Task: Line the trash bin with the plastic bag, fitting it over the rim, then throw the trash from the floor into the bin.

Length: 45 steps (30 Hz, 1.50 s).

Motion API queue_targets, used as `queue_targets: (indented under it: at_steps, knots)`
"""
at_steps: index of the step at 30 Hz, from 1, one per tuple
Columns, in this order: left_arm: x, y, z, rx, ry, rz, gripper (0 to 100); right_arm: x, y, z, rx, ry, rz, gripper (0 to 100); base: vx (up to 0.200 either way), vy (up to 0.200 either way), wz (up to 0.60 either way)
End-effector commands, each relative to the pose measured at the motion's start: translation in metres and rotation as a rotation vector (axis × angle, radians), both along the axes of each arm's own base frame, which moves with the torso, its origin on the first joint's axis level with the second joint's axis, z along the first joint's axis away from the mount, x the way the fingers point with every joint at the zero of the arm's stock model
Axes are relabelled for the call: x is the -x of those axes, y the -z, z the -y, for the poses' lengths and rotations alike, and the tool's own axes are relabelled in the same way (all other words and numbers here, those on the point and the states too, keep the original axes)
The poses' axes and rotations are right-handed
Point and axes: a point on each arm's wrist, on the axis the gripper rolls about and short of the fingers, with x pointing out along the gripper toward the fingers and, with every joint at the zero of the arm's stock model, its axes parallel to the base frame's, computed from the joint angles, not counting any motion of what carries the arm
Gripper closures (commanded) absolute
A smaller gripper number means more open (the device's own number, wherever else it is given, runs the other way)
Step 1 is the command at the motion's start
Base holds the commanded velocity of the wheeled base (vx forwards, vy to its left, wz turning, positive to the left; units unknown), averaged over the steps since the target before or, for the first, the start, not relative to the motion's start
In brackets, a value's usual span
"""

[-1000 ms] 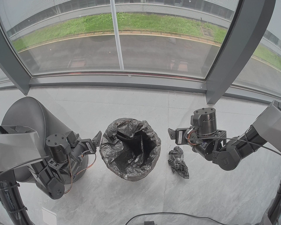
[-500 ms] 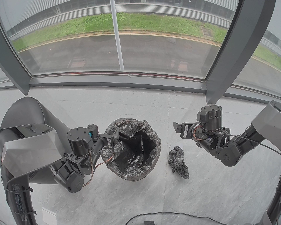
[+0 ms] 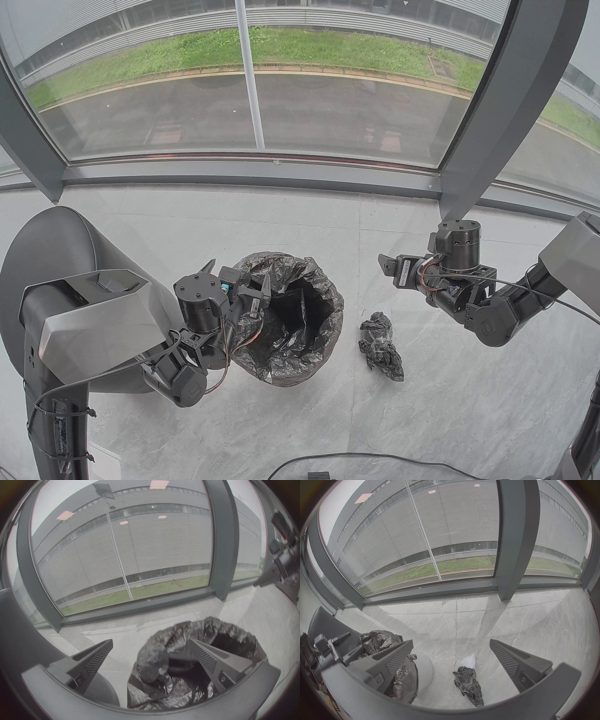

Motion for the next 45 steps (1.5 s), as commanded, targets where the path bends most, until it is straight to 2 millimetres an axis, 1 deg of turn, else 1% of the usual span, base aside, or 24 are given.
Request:
queue_targets:
  at_steps: [1, 3, 5, 6, 9, 12, 18, 21, 28, 29, 33, 41, 45]
  knots:
    - [0.001, 0.008, 0.004, -0.028, 0.016, -0.025, 0, -0.001, 0.000, 0.002, 0.000, 0.005, 0.001, 0, 0.000, 0.000, 0.00]
    - [-0.001, 0.007, 0.007, -0.041, 0.032, -0.021, 0, -0.002, 0.000, 0.003, -0.001, 0.007, 0.001, 0, 0.000, 0.000, 0.00]
    - [-0.003, 0.008, 0.007, -0.051, 0.031, -0.018, 0, -0.002, 0.000, 0.003, -0.001, 0.009, 0.003, 0, 0.000, 0.000, 0.00]
    - [-0.006, 0.011, 0.007, -0.060, 0.026, -0.017, 0, -0.002, 0.000, 0.004, -0.001, 0.009, 0.001, 0, 0.000, 0.000, 0.00]
    - [-0.010, 0.010, 0.006, -0.055, 0.019, -0.007, 0, -0.003, 0.000, 0.004, -0.001, 0.007, 0.001, 0, 0.000, 0.000, 0.00]
    - [-0.013, 0.008, 0.003, -0.050, 0.005, 0.001, 0, -0.003, 0.000, 0.004, -0.001, 0.007, 0.001, 0, 0.000, 0.000, 0.00]
    - [-0.029, 0.002, -0.005, -0.056, -0.037, 0.019, 0, -0.004, 0.002, 0.006, -0.003, 0.005, -0.003, 0, 0.000, 0.000, 0.00]
    - [-0.032, 0.002, -0.007, -0.060, -0.044, 0.011, 0, -0.005, 0.002, 0.007, -0.006, -0.001, -0.005, 0, 0.000, 0.000, 0.00]
    - [-0.034, 0.018, -0.005, -0.078, -0.042, -0.019, 0, -0.006, 0.003, 0.009, -0.007, 0.003, -0.007, 0, 0.000, 0.000, 0.00]
    - [-0.035, 0.024, -0.004, -0.084, -0.040, -0.027, 0, -0.007, 0.002, 0.010, -0.008, 0.006, -0.005, 0, 0.000, 0.000, 0.00]
    - [-0.037, 0.036, -0.002, -0.091, -0.041, -0.041, 0, -0.007, 0.002, 0.010, -0.008, 0.006, -0.005, 0, 0.000, 0.000, 0.00]
    - [-0.044, 0.045, -0.008, -0.099, -0.060, -0.052, 0, -0.008, 0.002, 0.009, -0.009, 0.006, -0.004, 0, 0.000, 0.000, 0.00]
    - [-0.045, 0.050, -0.007, -0.102, -0.063, -0.059, 0, -0.008, 0.002, 0.009, -0.009, 0.006, -0.004, 0, 0.000, 0.000, 0.00]
